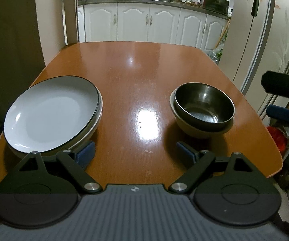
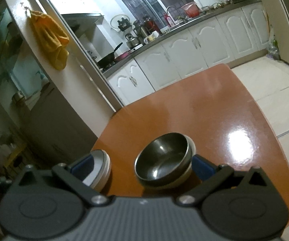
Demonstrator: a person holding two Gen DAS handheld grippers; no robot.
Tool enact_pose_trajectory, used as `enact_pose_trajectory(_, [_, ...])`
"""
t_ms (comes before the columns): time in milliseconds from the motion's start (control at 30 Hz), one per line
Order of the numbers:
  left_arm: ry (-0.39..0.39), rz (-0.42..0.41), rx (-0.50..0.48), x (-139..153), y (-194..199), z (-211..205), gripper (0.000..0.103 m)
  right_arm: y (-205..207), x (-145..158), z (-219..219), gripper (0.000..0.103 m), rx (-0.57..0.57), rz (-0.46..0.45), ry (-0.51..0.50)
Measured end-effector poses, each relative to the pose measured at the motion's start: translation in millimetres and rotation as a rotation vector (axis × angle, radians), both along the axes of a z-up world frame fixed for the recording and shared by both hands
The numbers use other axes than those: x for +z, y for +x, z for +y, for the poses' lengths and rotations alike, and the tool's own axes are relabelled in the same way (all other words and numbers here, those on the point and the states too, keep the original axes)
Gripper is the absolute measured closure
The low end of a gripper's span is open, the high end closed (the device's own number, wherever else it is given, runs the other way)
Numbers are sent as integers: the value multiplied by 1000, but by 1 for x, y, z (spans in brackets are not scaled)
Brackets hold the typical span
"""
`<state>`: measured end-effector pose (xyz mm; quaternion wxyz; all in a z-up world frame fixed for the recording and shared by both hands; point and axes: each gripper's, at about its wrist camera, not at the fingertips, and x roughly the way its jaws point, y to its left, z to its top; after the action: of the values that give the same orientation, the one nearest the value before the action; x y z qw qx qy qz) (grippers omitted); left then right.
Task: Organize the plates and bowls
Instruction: 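Move both tools back to the bowl stack rim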
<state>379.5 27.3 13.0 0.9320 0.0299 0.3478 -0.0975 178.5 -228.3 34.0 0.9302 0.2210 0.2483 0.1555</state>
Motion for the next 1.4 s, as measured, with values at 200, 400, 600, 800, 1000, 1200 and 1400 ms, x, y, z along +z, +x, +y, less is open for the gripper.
enact_pose_trajectory(200, [14, -7, 5, 0, -10, -4, 0, -6, -2, 3, 0, 0, -2, -31])
enact_pose_trajectory(400, [18, -10, 14, 1, -11, -5, 0, -8, 0, 0, 0, -17, -8, -36])
enact_pose_trajectory(600, [1, -4, 19, -1, -13, -8, 0, -7, -5, -19, 0, -64, 8, 41])
enact_pose_trajectory(800, [-38, 5, 11, -2, -7, -9, 0, 2, -15, -44, 0, -108, 48, 142])
enact_pose_trajectory(1000, [-120, 10, -7, 1, 5, -10, 0, 16, -23, -65, 0, -149, 72, 206])
enact_pose_trajectory(1200, [-203, 10, -24, 6, 24, -14, 0, 32, -32, -74, 0, -129, 90, 284])
enact_pose_trajectory(1400, [-278, 23, -49, 7, 42, -24, 0, 48, -38, -74, 0, -69, 107, 354])
